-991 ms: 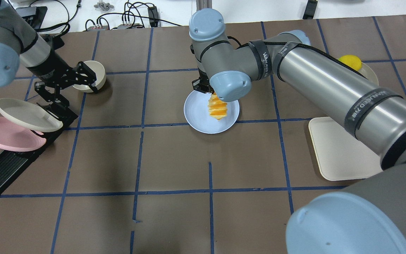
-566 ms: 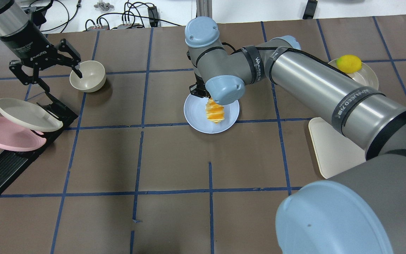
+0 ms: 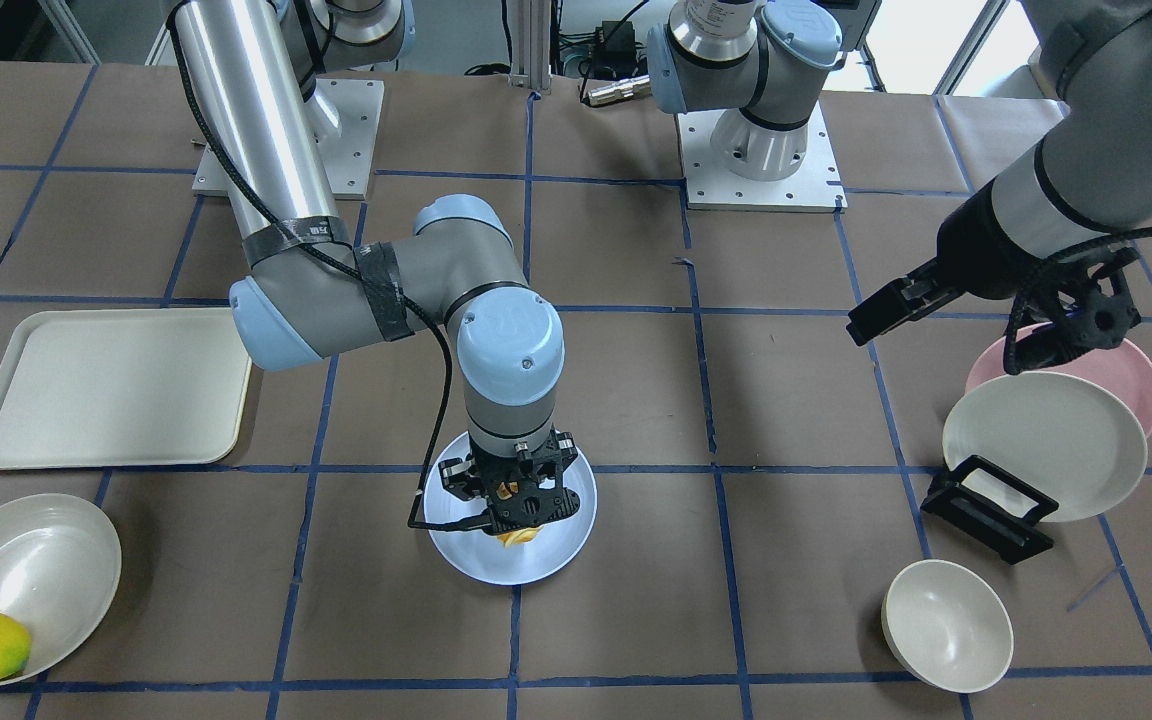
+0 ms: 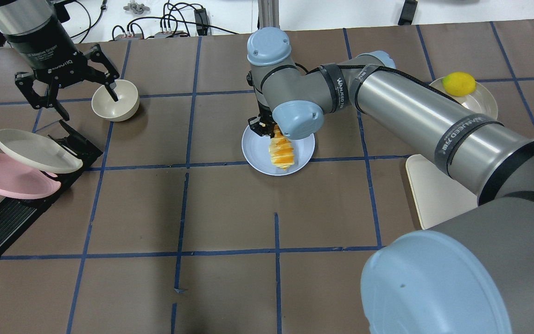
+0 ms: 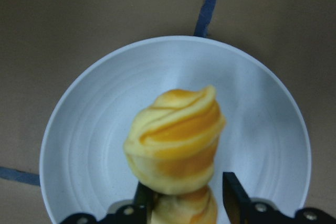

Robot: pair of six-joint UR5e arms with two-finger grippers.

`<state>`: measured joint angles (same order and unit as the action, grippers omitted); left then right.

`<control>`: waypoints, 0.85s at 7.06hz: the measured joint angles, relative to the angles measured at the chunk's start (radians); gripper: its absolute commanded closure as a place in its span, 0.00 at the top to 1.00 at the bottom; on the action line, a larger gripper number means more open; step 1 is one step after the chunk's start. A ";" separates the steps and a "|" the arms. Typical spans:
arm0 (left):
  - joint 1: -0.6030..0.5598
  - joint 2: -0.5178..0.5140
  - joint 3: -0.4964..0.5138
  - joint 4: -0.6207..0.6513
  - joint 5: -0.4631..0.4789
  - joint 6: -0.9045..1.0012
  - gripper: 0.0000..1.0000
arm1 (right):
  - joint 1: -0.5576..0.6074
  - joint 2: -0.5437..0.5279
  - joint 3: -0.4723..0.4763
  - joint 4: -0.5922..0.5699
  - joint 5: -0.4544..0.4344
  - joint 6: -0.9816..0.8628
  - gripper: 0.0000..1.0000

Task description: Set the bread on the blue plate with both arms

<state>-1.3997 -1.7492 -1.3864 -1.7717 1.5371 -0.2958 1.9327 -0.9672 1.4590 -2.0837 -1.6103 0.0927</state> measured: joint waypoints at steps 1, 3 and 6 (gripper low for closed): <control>-0.007 0.001 -0.004 -0.001 -0.020 -0.015 1.00 | 0.000 0.000 0.000 0.000 0.001 -0.009 1.00; -0.040 0.003 -0.010 0.005 -0.025 -0.072 0.98 | -0.002 -0.002 0.003 -0.001 -0.001 -0.014 1.00; -0.076 0.039 -0.070 0.014 0.005 -0.100 0.97 | -0.086 -0.099 -0.028 0.063 -0.010 -0.021 1.00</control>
<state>-1.4760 -1.7104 -1.4568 -1.7578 1.5417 -0.3955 1.8470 -1.0659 1.4312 -2.0206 -1.6204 0.0719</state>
